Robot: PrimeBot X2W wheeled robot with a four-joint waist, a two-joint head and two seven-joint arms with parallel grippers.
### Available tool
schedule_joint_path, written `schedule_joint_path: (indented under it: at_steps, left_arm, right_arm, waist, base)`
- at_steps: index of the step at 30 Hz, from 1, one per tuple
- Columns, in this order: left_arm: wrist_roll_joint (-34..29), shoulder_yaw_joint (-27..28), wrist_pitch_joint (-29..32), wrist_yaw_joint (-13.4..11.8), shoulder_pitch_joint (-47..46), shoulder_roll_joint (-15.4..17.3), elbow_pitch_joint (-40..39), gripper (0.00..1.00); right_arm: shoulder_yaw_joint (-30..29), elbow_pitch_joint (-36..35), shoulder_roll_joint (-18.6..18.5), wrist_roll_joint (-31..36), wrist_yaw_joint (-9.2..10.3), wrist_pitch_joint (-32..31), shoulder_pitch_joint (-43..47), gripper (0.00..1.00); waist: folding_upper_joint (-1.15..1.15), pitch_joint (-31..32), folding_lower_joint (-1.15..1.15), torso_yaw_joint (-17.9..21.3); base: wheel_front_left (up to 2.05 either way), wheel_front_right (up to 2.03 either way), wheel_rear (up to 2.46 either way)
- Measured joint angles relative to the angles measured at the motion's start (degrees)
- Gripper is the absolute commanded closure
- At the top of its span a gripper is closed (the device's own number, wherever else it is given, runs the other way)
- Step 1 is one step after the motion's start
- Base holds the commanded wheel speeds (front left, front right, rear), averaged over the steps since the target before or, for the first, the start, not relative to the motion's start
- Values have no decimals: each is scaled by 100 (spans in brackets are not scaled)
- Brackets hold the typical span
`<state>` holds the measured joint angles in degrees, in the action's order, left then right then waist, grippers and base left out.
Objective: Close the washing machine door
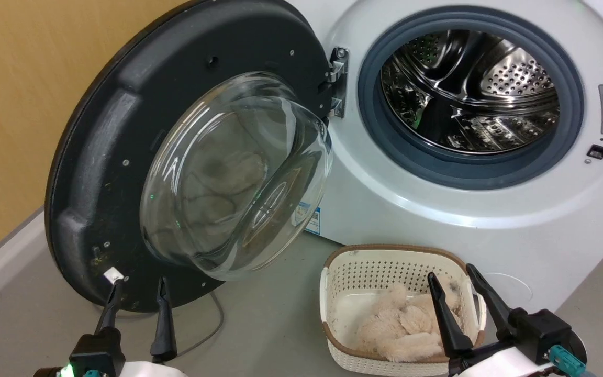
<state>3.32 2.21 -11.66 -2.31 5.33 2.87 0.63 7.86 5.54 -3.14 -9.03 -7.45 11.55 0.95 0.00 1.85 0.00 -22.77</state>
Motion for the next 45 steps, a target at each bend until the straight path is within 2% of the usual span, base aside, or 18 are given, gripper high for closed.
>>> schedule_joint_path:
  at_steps: [25,35,36,37,39,42,45]
  left_arm:
    - [143,42,-288,-163,159,0,-68,0]
    - [142,19,-302,-182,170,0,-96,0]
    - [143,21,-302,-181,170,0,-135,68]
    - [177,35,-303,-181,170,-1,-175,100]
    - [372,98,-302,-181,169,-1,-258,100]
    - [342,277,-305,-153,137,48,-452,100]
    - [406,739,-310,59,-156,368,-556,100]
  right_arm:
    - [223,176,-15,-246,0,297,-1,0]
    - [220,183,-19,-268,1,319,-1,0]
    - [220,183,-19,-268,0,320,-1,0]
    - [220,183,-19,-268,1,320,-1,0]
    - [211,183,-19,-268,1,319,-1,0]
    - [203,177,-25,-267,1,320,0,0]
    - [209,162,-78,-266,0,320,-2,0]
  waist:
    - [0,-12,0,-603]
    - [0,-18,0,-616]
    - [0,-17,0,-615]
    - [0,-15,0,-614]
    - [0,-15,0,-616]
    - [0,-41,0,-596]
    - [0,-154,0,-524]
  base:
    - [0,0,0]
    - [0,0,0]
    - [0,0,0]
    - [0,0,0]
    - [0,0,0]
    - [0,0,0]
    - [0,0,0]
